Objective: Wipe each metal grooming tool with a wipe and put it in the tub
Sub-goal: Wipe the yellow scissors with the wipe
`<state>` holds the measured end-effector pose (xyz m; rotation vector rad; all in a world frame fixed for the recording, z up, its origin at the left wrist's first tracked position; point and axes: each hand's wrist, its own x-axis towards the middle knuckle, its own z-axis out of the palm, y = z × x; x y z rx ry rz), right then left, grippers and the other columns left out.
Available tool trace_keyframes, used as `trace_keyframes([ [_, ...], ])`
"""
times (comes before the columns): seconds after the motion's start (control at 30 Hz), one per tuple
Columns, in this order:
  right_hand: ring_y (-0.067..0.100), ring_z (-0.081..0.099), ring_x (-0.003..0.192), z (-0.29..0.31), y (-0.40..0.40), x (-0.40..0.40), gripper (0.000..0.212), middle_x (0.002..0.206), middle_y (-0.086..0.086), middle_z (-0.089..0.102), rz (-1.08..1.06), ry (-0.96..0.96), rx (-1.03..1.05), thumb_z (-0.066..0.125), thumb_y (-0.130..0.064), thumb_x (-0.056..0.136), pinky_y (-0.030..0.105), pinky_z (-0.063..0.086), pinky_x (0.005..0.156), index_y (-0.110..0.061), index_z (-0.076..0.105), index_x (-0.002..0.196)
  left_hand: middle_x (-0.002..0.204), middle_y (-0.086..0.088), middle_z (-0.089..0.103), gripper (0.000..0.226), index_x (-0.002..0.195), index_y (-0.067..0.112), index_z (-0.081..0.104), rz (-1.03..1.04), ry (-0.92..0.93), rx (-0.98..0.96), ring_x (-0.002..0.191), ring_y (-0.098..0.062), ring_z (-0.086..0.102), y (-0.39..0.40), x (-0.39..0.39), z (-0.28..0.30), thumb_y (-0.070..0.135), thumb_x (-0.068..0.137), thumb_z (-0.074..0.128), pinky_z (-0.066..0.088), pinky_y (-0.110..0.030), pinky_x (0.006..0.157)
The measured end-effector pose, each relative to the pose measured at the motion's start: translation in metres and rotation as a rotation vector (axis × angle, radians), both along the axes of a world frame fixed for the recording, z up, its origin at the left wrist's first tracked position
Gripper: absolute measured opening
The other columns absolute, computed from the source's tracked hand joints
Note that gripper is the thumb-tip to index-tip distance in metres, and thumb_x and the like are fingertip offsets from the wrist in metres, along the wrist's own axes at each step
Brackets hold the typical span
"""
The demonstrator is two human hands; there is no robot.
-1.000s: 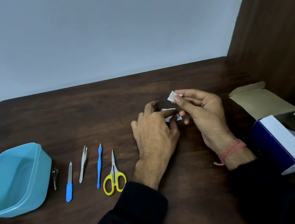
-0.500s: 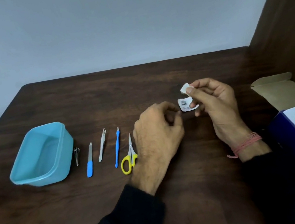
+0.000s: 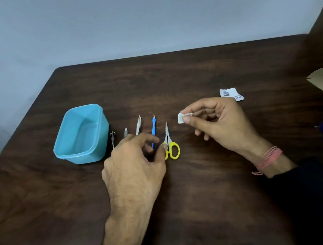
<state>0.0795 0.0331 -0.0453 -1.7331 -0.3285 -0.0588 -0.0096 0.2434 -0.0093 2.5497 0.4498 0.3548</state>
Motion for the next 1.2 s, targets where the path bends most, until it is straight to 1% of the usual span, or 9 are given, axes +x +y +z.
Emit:
trace_keyframes([
  [0.2, 0.016, 0.072, 0.063, -0.001, -0.002, -0.002, 0.008, 0.087, 0.005, 0.081, 0.047, 0.018, -0.121, 0.086, -0.01, 0.097, 0.03, 0.058, 0.054, -0.017, 0.086, 0.1, 0.089, 0.024, 0.07, 0.038, 0.103, 0.048, 0.081, -0.008, 0.029, 0.004, 0.091, -0.01, 0.072, -0.008, 0.004, -0.002, 0.079, 0.081, 0.082, 0.045, -0.03, 0.077],
  [0.43, 0.02, 0.076, 0.069, 0.0, -0.005, 0.001, 0.004, 0.089, 0.009, 0.081, 0.068, 0.06, -0.125, 0.083, -0.01, 0.099, 0.029, 0.058, 0.054, -0.013, 0.083, 0.099, 0.095, 0.023, 0.067, 0.029, 0.1, 0.046, 0.081, -0.046, 0.122, 0.005, 0.092, -0.007, 0.066, -0.02, 0.01, 0.003, 0.071, 0.084, 0.085, 0.043, -0.029, 0.078],
  [0.63, 0.019, 0.08, 0.076, 0.001, -0.007, 0.002, 0.002, 0.092, 0.005, 0.082, 0.08, 0.06, -0.107, 0.082, -0.012, 0.101, 0.03, 0.061, 0.055, -0.011, 0.079, 0.101, 0.103, 0.022, 0.066, 0.026, 0.098, 0.044, 0.074, -0.157, 0.274, -0.04, 0.082, 0.001, 0.056, -0.028, 0.023, 0.007, 0.065, 0.088, 0.085, 0.034, -0.02, 0.063],
  [0.7, 0.021, 0.08, 0.078, 0.001, -0.008, 0.003, 0.003, 0.094, 0.007, 0.081, 0.065, 0.051, -0.059, 0.08, -0.011, 0.102, 0.033, 0.063, 0.058, -0.01, 0.077, 0.102, 0.102, 0.02, 0.071, 0.023, 0.1, 0.041, 0.074, -0.202, 0.292, -0.163, 0.081, -0.001, 0.064, -0.03, 0.03, 0.001, 0.059, 0.092, 0.085, 0.046, -0.023, 0.065],
  [0.8, 0.021, 0.077, 0.083, 0.001, -0.009, 0.004, 0.004, 0.109, 0.021, 0.073, -0.021, -0.007, 0.076, 0.074, -0.013, 0.106, 0.042, 0.067, 0.064, -0.013, 0.07, 0.106, 0.097, 0.011, 0.076, 0.014, 0.102, 0.034, 0.075, -0.25, 0.249, -0.614, 0.06, -0.005, 0.07, -0.036, 0.046, -0.009, 0.044, 0.099, 0.084, 0.069, -0.041, 0.066],
  [0.87, 0.023, 0.078, 0.09, 0.001, -0.013, 0.008, 0.006, 0.127, 0.017, 0.062, -0.152, -0.128, 0.14, 0.073, -0.014, 0.108, 0.042, 0.069, 0.065, -0.016, 0.067, 0.11, 0.093, 0.004, 0.072, 0.014, 0.106, 0.025, 0.075, -0.273, 0.17, -0.815, 0.059, -0.002, 0.067, -0.046, 0.06, -0.007, 0.033, 0.101, 0.084, 0.068, -0.039, 0.059],
  [0.93, 0.024, 0.079, 0.093, 0.005, -0.021, 0.014, 0.007, 0.132, 0.01, 0.063, -0.247, -0.151, 0.187, 0.071, -0.012, 0.109, 0.036, 0.068, 0.064, -0.012, 0.066, 0.112, 0.087, 0.002, 0.067, 0.016, 0.113, 0.019, 0.074, -0.322, 0.096, -0.967, 0.06, -0.002, 0.063, -0.057, 0.074, -0.002, 0.026, 0.102, 0.083, 0.066, -0.034, 0.054],
  [1.07, 0.017, 0.073, 0.075, 0.007, -0.038, 0.02, 0.005, 0.099, 0.007, 0.078, -0.251, -0.035, 0.252, 0.07, -0.006, 0.108, 0.033, 0.062, 0.053, -0.004, 0.066, 0.109, 0.087, 0.002, 0.07, 0.017, 0.121, 0.022, 0.081, -0.497, 0.019, -0.996, 0.064, -0.004, 0.062, -0.081, 0.098, -0.006, 0.023, 0.103, 0.081, 0.065, -0.031, 0.056],
  [1.2, 0.021, 0.073, 0.074, 0.001, -0.038, 0.023, 0.006, 0.094, 0.006, 0.075, -0.239, -0.058, 0.219, 0.07, -0.005, 0.108, 0.038, 0.061, 0.052, -0.01, 0.067, 0.106, 0.079, 0.002, 0.072, 0.008, 0.11, 0.02, 0.082, -0.522, -0.052, -0.983, 0.064, -0.009, 0.064, -0.089, 0.106, -0.02, 0.022, 0.103, 0.082, 0.059, -0.03, 0.049],
])
